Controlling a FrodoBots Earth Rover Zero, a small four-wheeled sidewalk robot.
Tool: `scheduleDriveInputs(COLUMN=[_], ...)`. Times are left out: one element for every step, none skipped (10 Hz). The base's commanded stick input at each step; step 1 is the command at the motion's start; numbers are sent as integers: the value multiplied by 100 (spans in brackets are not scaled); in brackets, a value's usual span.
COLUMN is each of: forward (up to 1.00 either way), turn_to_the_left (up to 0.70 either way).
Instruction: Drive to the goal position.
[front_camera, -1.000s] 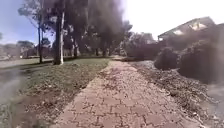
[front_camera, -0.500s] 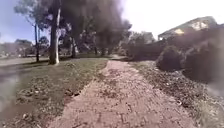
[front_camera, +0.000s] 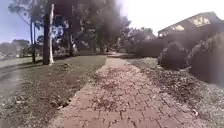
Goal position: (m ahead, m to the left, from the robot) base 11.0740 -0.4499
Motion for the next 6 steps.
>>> scheduleDriveInputs(forward=[70,70,70,70,70,70], turn_to_the_left=[0,0,0,0,0,0])
